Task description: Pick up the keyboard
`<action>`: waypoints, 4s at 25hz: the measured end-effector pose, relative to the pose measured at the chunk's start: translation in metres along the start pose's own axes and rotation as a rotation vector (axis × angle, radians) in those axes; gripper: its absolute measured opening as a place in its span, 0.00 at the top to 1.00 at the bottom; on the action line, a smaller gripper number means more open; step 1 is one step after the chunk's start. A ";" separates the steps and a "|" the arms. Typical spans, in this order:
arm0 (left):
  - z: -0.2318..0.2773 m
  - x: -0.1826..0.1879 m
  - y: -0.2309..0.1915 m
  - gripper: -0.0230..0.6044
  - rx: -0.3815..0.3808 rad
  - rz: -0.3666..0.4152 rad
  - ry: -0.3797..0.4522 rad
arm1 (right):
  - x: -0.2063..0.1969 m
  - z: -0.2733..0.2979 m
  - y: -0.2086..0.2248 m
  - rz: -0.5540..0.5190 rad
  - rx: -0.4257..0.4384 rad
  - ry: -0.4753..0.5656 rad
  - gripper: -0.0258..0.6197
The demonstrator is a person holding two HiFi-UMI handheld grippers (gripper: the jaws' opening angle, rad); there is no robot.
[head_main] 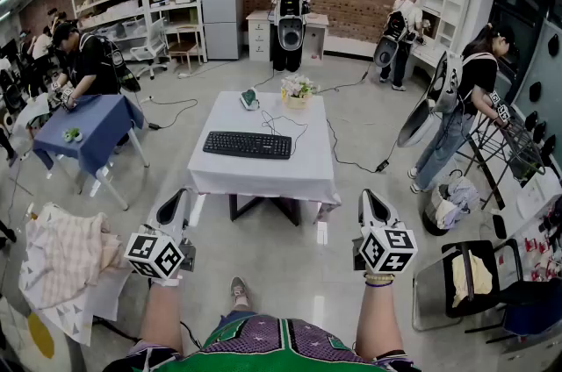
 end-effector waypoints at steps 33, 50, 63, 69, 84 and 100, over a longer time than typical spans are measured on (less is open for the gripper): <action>0.128 -0.003 -0.134 0.94 -0.057 0.001 -0.068 | 0.022 0.174 -0.051 0.052 0.039 0.009 0.96; 0.221 0.010 -0.271 0.94 -0.135 0.012 -0.079 | 0.035 0.318 -0.118 0.050 -0.008 -0.002 0.96; 0.245 -0.019 -0.310 0.94 -0.127 -0.047 -0.114 | 0.019 0.354 -0.123 0.034 -0.034 -0.068 0.96; 0.272 -0.024 -0.308 0.94 -0.110 -0.029 -0.124 | 0.015 0.378 -0.103 0.019 -0.031 -0.090 0.96; 0.402 -0.030 -0.255 0.94 -0.088 -0.004 -0.145 | 0.038 0.464 0.020 0.041 0.020 -0.046 0.96; 0.486 -0.026 -0.300 0.93 -0.091 0.032 -0.155 | 0.052 0.552 0.016 0.028 0.039 -0.047 0.96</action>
Point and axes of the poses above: the fingertips, and each gripper's own axes: z forward along the fingers, y to its right, x out of its top, the point moved 2 cm from there along -z, backward along the fingers, and after that the axes turned 4 degrees about -y, right-handed, at the moved point
